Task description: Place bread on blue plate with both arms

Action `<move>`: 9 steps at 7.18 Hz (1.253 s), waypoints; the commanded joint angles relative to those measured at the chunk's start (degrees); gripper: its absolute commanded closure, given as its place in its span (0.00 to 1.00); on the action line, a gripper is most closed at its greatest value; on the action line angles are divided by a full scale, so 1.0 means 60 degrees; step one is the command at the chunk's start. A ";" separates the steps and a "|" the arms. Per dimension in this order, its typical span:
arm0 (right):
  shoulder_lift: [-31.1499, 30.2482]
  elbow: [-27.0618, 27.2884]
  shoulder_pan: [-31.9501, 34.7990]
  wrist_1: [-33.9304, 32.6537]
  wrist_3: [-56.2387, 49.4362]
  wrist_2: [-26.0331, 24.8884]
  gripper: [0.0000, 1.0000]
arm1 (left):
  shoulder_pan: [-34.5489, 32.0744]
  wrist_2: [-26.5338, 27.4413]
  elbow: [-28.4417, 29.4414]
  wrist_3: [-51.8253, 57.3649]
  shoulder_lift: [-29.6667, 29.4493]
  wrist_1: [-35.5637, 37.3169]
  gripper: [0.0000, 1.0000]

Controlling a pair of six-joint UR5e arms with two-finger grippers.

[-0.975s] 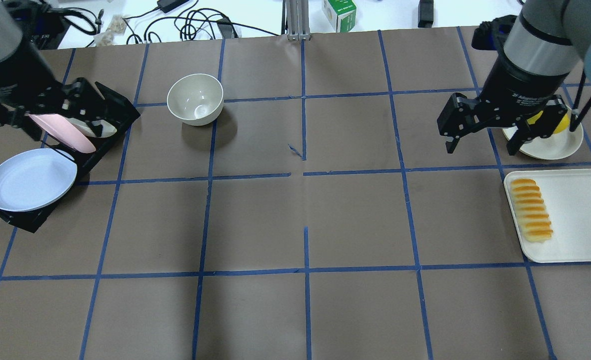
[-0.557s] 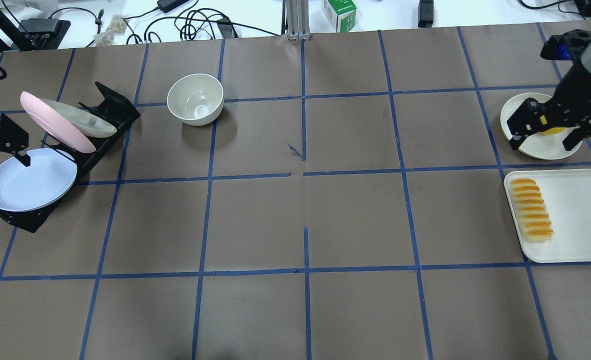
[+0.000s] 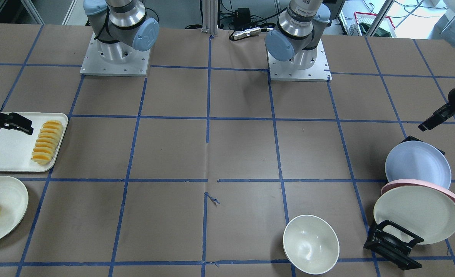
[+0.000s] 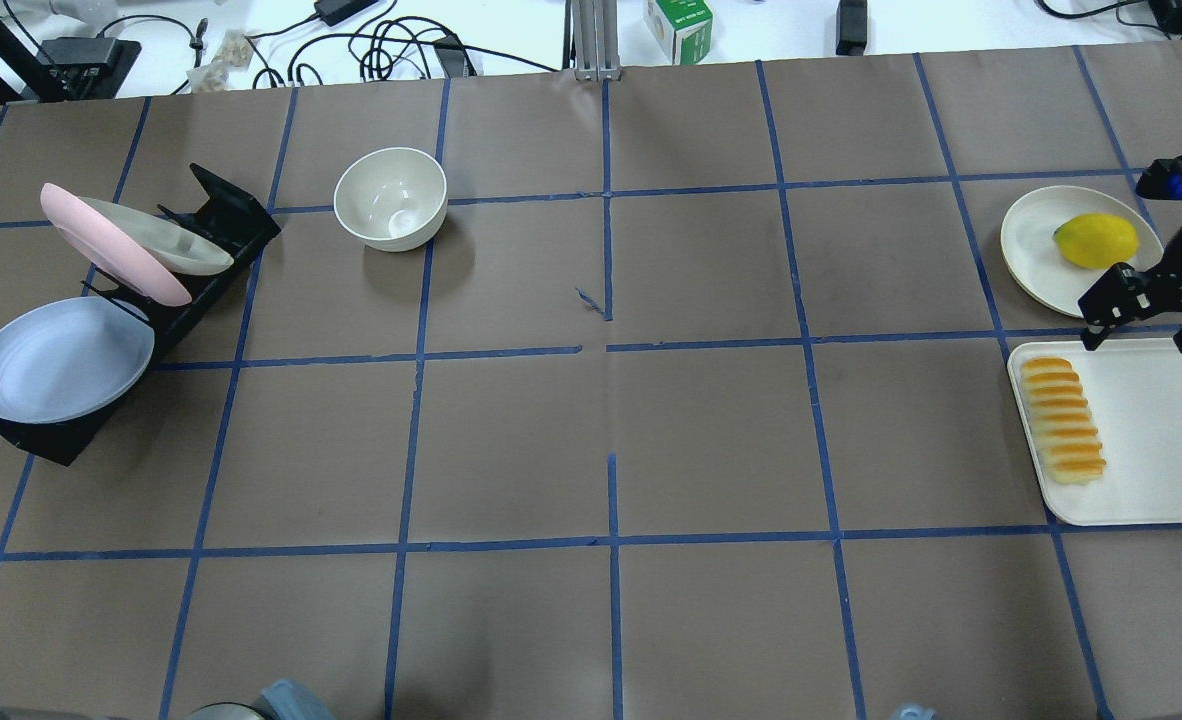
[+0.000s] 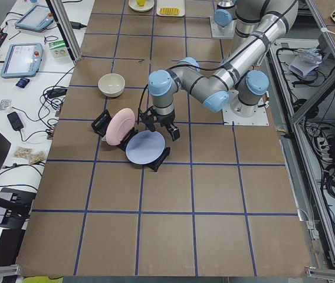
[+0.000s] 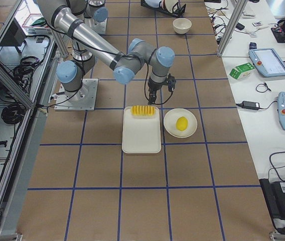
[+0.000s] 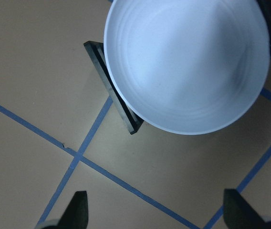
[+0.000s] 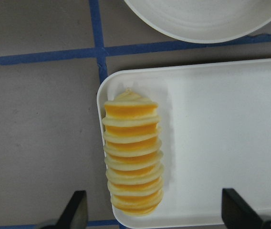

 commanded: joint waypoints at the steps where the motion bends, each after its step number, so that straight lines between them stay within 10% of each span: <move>1: 0.0497 0.0378 -0.0084 -0.0911 -0.0007 0.0019 0.00 | 0.0216 -0.0021 0.0015 -0.0156 -0.0860 0.1431 0.00; 5: 0.1011 0.0687 -0.0084 -0.1167 0.0007 0.0136 0.00 | 0.0378 -0.0065 0.0059 -0.0187 -0.1566 0.1771 0.39; 8: 0.1348 0.0688 -0.0084 -0.1138 -0.0007 0.0136 0.00 | 0.0378 -0.0109 0.0045 -0.0319 -0.1904 0.2241 0.48; 9: 0.1451 0.0702 -0.0084 -0.1137 -0.0007 0.0136 0.00 | 0.0363 -0.0138 0.0059 -0.0392 -0.1890 0.2241 0.76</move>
